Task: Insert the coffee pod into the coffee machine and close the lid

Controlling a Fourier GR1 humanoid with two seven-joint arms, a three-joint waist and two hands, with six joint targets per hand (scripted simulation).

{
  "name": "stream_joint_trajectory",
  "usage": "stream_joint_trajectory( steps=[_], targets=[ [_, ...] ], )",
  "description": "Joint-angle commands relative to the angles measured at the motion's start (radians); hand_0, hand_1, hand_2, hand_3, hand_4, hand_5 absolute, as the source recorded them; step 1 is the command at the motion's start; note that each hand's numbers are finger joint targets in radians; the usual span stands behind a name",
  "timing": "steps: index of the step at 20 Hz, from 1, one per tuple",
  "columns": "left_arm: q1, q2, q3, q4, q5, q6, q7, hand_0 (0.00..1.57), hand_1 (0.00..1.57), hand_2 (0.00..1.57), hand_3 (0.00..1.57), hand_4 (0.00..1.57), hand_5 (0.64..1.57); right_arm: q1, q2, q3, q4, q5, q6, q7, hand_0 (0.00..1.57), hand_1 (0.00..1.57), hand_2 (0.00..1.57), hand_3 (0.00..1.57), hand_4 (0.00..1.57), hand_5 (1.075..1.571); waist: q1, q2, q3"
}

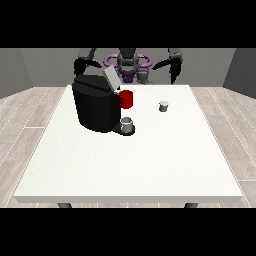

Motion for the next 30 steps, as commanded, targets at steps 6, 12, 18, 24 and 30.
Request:
stream_joint_trajectory(
  steps=[6,12,18,24,30],
  targets=[
    [-0.166,0.122,0.038,0.215,-0.174,0.041,-0.058,0.00,0.00,0.00,0.00,0.00,1.571,-0.086,0.005,0.011,0.008,0.024,-0.005,-0.061,0.00,0.00,0.00,0.00,0.42,1.571,-0.082,0.155,-0.0007],
    [-0.227,0.154,0.032,0.394,-0.317,0.144,-0.142,0.00,0.00,0.00,0.00,0.00,1.571,-0.137,0.033,0.058,-0.011,0.050,-0.027,-0.007,0.00,0.00,0.00,0.00,0.48,1.571,-0.112,0.243,-0.0011],
    [-0.327,0.204,0.037,0.523,-0.346,0.072,-0.106,0.00,0.00,0.00,0.00,0.00,1.571,-0.162,0.004,0.001,0.073,0.033,-0.017,-0.062,0.00,0.00,0.00,0.00,0.51,1.571,-0.115,0.261,-0.0004],
    [-0.408,0.238,0.023,0.676,-0.403,0.024,-0.103,0.00,0.00,0.00,0.00,0.00,1.571,-0.231,-0.026,-0.007,0.041,0.047,-0.040,0.059,0.00,0.00,0.00,0.00,0.35,1.571,-0.123,0.254,-0.0009],
    [-0.465,0.199,-0.008,0.712,-0.457,0.031,-0.099,0.00,0.00,0.00,0.00,0.00,1.571,-0.239,0.018,-0.023,0.196,0.056,-0.062,-0.109,0.00,0.00,0.00,0.00,0.37,1.571,-0.094,0.286,-0.0002]
  ],
)
